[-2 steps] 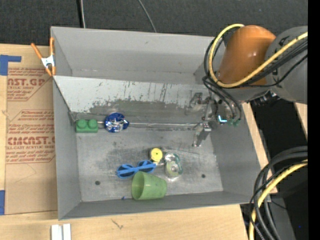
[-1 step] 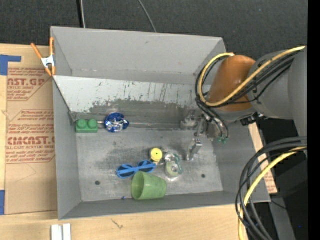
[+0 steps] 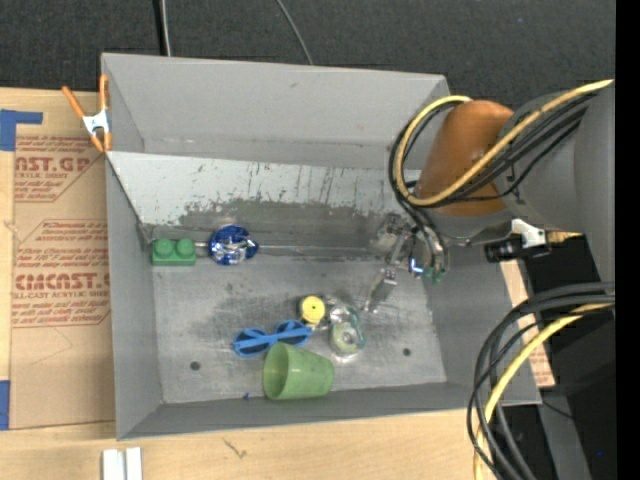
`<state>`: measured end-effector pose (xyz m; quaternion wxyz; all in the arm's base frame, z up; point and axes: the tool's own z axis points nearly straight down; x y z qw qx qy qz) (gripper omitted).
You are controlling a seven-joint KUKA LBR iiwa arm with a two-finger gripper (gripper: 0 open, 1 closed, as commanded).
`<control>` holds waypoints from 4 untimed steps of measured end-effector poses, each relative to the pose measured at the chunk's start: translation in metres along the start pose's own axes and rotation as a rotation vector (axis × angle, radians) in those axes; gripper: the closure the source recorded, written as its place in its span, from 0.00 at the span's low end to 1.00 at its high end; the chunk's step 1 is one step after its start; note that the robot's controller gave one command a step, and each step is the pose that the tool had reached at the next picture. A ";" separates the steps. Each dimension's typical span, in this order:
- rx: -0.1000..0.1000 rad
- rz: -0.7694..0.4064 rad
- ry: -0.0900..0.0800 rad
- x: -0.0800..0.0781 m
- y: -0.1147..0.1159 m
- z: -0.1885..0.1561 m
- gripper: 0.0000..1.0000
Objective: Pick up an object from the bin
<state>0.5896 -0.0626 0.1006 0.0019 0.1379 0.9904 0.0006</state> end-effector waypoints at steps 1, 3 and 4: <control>0.002 0.170 0.006 0.065 -0.003 -0.006 0.00; -0.001 0.006 -0.015 0.122 0.142 0.025 0.00; -0.008 0.008 -0.019 0.120 0.143 0.023 1.00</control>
Offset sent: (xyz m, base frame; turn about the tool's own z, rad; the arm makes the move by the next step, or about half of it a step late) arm -0.0625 0.0141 0.0070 0.1705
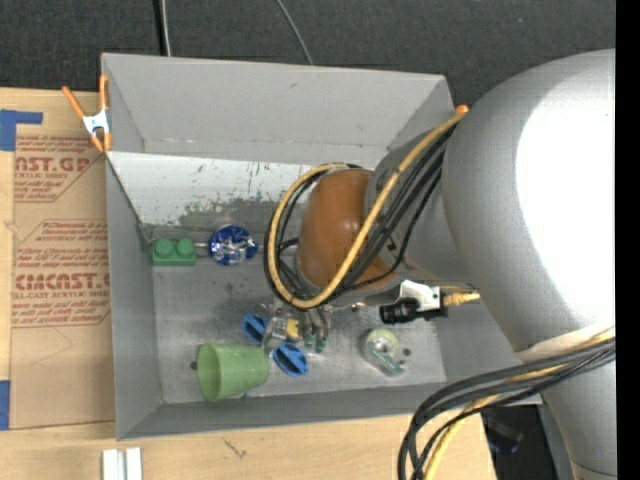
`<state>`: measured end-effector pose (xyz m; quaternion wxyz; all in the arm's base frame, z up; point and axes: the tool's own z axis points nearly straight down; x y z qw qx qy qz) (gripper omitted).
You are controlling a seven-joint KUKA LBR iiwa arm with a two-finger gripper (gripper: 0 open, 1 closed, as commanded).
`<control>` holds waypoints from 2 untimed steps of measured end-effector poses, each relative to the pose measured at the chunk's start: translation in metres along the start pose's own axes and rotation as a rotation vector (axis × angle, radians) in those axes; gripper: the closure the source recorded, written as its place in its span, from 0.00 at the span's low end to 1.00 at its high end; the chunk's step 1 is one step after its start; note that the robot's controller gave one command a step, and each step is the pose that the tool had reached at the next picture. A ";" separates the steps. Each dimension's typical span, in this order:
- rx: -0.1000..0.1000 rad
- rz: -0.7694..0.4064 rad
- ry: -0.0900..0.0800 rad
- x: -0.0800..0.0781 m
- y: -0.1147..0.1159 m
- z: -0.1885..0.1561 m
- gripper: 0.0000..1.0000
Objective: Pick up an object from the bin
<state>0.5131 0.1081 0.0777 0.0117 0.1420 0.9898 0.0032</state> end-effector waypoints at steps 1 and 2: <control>0.008 -0.001 0.020 -0.001 0.001 -0.013 1.00; 0.009 -0.001 0.022 -0.001 0.001 -0.014 1.00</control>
Offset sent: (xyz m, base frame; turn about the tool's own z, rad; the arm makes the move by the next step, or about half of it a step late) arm 0.0000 -0.0001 0.0125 -0.0001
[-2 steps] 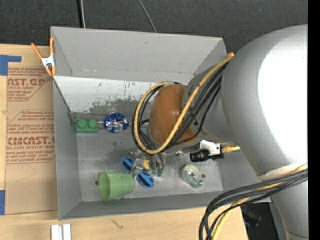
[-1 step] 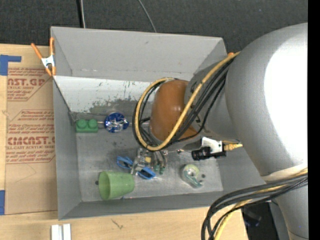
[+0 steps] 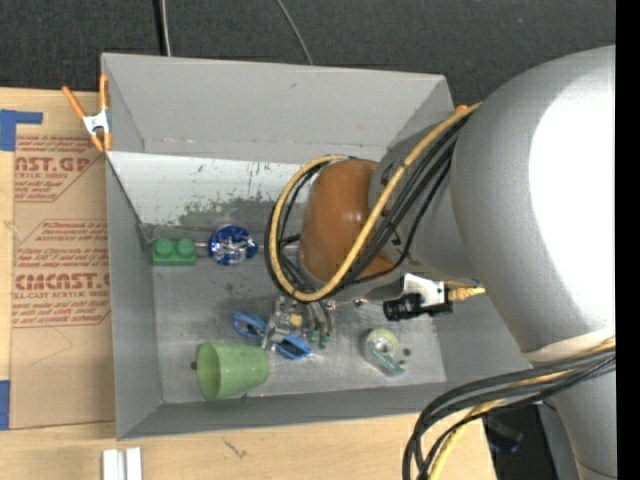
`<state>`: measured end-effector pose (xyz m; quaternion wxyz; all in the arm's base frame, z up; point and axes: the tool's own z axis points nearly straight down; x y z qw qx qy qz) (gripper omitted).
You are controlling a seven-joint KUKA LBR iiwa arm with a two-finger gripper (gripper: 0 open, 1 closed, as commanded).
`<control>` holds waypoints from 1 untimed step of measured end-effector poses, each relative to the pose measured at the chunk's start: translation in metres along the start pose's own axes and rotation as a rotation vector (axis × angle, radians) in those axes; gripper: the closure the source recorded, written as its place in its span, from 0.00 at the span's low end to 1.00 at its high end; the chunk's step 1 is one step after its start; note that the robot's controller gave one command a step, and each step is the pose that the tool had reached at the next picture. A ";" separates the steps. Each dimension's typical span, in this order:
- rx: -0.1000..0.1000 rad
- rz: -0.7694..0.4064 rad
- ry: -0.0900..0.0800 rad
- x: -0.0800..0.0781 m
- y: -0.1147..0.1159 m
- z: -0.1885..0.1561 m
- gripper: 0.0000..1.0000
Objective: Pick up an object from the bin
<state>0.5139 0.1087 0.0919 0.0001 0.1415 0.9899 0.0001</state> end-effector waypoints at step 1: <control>-0.003 -0.001 -0.005 -0.001 0.001 -0.069 1.00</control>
Offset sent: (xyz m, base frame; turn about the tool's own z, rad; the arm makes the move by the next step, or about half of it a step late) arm 0.0000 0.0001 0.0660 0.0000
